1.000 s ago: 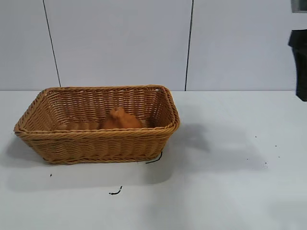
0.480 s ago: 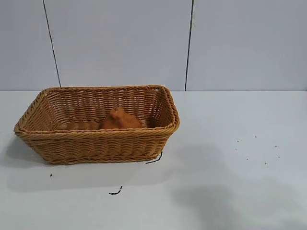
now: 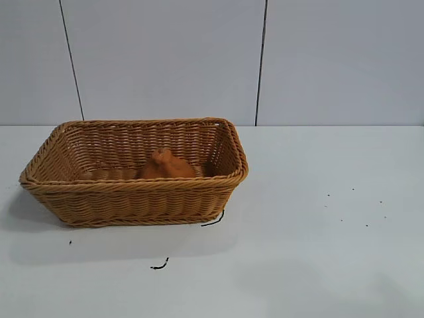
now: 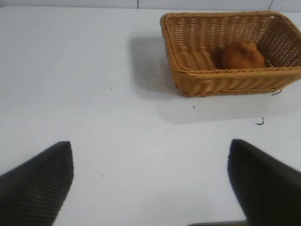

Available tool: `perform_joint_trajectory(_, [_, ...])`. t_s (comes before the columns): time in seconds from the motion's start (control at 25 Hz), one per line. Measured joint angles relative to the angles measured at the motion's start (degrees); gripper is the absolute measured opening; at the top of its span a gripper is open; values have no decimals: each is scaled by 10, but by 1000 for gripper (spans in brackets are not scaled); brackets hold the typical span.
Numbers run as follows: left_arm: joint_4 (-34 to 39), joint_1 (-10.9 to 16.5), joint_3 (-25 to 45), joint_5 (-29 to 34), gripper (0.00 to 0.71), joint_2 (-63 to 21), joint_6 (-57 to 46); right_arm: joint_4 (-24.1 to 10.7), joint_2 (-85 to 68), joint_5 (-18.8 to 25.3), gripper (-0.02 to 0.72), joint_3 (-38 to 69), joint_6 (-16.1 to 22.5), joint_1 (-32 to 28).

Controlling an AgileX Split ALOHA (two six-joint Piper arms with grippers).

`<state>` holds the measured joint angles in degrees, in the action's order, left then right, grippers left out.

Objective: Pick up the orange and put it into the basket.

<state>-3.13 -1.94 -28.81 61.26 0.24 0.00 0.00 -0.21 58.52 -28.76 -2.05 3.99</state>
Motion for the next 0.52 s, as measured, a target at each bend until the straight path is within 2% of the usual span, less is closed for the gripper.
perform_joint_trajectory(0.52, [0,0,0,0,639,0,0,0,0,0,634,1,0,-21])
